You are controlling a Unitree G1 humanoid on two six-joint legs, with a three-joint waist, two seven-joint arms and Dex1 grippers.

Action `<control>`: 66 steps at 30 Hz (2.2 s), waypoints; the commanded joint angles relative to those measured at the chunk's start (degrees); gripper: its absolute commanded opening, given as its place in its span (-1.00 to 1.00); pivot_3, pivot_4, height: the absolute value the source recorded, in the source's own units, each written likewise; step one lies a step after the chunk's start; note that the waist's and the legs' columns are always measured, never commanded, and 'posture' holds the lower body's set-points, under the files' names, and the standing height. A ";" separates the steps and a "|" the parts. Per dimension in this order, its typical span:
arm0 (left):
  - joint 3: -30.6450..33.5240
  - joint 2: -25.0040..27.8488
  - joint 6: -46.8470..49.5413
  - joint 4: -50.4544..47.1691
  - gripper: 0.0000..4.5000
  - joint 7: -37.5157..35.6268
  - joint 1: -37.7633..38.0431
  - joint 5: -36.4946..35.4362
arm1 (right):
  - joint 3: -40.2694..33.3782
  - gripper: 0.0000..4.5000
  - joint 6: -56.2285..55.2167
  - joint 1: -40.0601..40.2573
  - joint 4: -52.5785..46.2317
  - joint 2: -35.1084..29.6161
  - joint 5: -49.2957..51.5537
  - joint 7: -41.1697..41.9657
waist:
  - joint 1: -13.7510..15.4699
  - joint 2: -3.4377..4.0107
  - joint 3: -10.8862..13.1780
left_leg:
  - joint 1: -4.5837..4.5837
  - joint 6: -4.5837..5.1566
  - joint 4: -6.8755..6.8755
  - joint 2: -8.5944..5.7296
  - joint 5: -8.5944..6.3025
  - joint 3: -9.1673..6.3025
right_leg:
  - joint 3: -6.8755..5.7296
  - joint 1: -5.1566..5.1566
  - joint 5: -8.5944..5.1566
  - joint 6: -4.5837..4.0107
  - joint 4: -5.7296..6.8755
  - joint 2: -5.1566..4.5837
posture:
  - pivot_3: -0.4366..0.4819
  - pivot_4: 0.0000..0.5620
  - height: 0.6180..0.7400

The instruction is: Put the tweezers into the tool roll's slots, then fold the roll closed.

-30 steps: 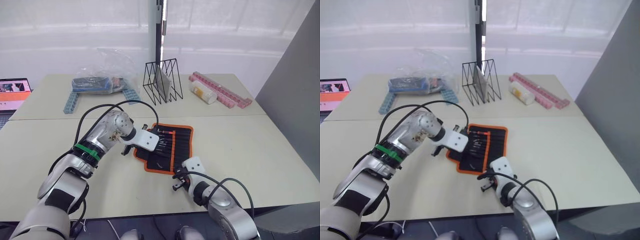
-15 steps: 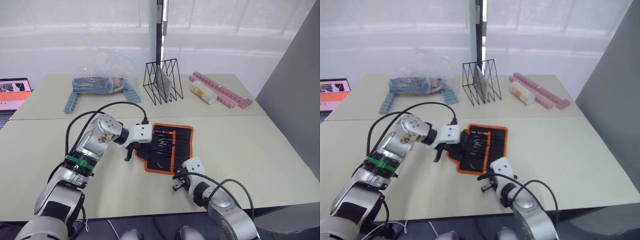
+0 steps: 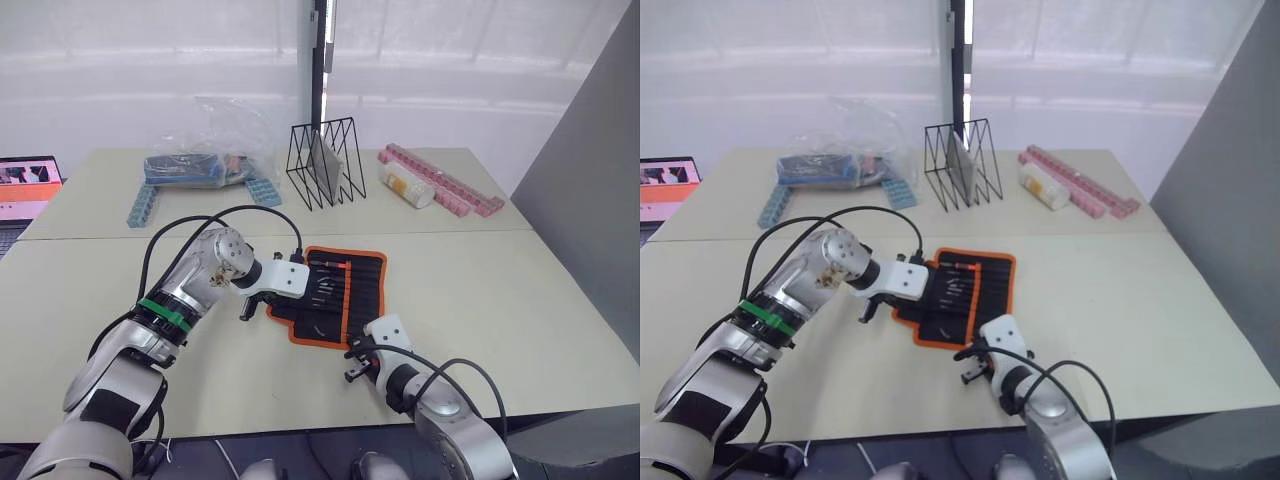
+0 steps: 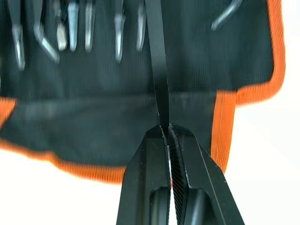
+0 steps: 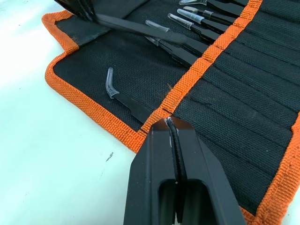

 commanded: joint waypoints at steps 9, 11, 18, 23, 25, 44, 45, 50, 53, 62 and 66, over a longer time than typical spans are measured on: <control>-3.17 2.46 5.19 -4.74 -0.99 -12.06 -6.68 1.42 | 3.82 -1.00 2.68 2.49 6.29 -0.12 0.21 0.93 | 0.03 0.00 0.00 | 0.00 0.00 0.00 -0.01 0.00 0.01 | 0.08 0.00 -0.01 -0.02 -0.02 0.09 | -0.05 -0.47 0.95; -4.21 1.54 6.86 -3.98 -0.99 -12.13 -7.73 3.08 | 3.83 -1.00 2.61 2.56 6.31 -0.03 0.21 0.85 | 0.04 0.00 0.00 | 0.00 0.00 0.00 0.00 0.00 0.01 | 0.10 0.01 -0.01 -0.02 -0.02 0.11 | -0.05 -0.47 0.95; -6.22 -1.79 8.83 -0.77 -0.99 -10.22 -9.67 6.44 | 3.74 -1.00 2.59 2.71 6.29 0.40 0.15 0.51 | -0.05 -0.01 0.00 | -0.01 0.00 0.01 0.02 0.00 0.01 | 0.35 -0.01 -0.02 -0.02 -0.03 0.29 | -0.05 -0.47 0.95; -7.15 -3.01 8.20 -0.33 -0.99 -10.66 -10.58 7.57 | 3.73 -1.00 2.64 2.69 6.35 0.55 0.04 0.48 | -0.06 -0.01 0.00 | -0.02 0.00 0.01 0.07 0.00 0.02 | 1.17 -0.04 -0.02 -0.01 -0.03 0.74 | -0.05 -0.47 0.95; -7.63 -2.60 7.28 -0.10 -0.99 -11.11 -10.77 8.18 | 3.76 -1.00 2.62 2.60 6.46 0.60 0.06 0.53 | -0.11 -0.01 0.00 | -0.01 0.00 0.00 0.07 0.00 0.05 | 1.25 -0.04 -0.03 0.01 -0.02 0.76 | -0.05 -0.47 0.95; -10.04 -6.87 3.33 5.21 -0.99 -9.22 -12.82 11.25 | 4.43 -1.00 1.02 2.91 7.96 1.94 -0.32 -0.23 | -0.82 -0.02 -0.01 | 0.00 0.00 0.01 0.16 0.00 0.08 | 1.37 -0.06 -0.05 0.00 0.03 0.88 | -0.05 -0.47 0.95; -10.16 -7.37 3.33 5.56 -0.99 -9.10 -12.96 11.34 | 4.50 -1.00 0.97 2.96 7.99 2.05 -0.34 -0.36 | -0.81 -0.02 -0.01 | 0.00 0.00 0.01 0.16 0.00 0.08 | 1.38 -0.05 -0.05 0.00 0.04 0.88 | -0.05 -0.47 0.95; -10.45 -9.29 2.70 7.46 -0.99 -8.22 -13.63 11.88 | 4.49 -1.00 0.65 3.15 8.12 2.29 -0.39 -0.63 | -0.87 -0.03 -0.01 | 0.00 0.00 0.01 0.17 0.00 0.09 | 1.42 -0.06 -0.05 0.00 0.04 0.90 | -0.05 -0.47 0.95; -10.41 -10.64 2.95 7.82 -0.99 -7.90 -13.87 12.03 | 4.39 -1.00 0.59 3.24 8.14 2.38 -0.42 -0.73 | -0.87 -0.03 -0.01 | 0.00 0.00 0.01 0.17 0.00 0.09 | 1.43 -0.06 -0.05 0.00 0.04 0.91 | -0.05 -0.47 0.95; -9.59 -15.02 5.19 7.73 -0.99 -5.54 -12.77 11.60 | 4.20 -1.00 0.90 3.15 7.78 2.44 -0.39 -0.94 | -0.83 -0.03 -0.02 | 0.00 0.00 0.01 0.18 0.00 0.09 | 1.47 -0.05 -0.05 0.00 0.04 0.90 | -0.05 -0.47 0.95; -8.43 -17.26 7.07 6.84 -0.99 -4.52 -11.35 9.77 | 4.08 -1.00 1.18 3.04 7.58 2.38 -0.34 -1.03 | -0.74 -0.03 -0.02 | 0.00 0.00 0.02 0.18 0.00 0.09 | 1.48 -0.04 -0.05 0.00 0.04 0.89 | -0.05 -0.47 0.95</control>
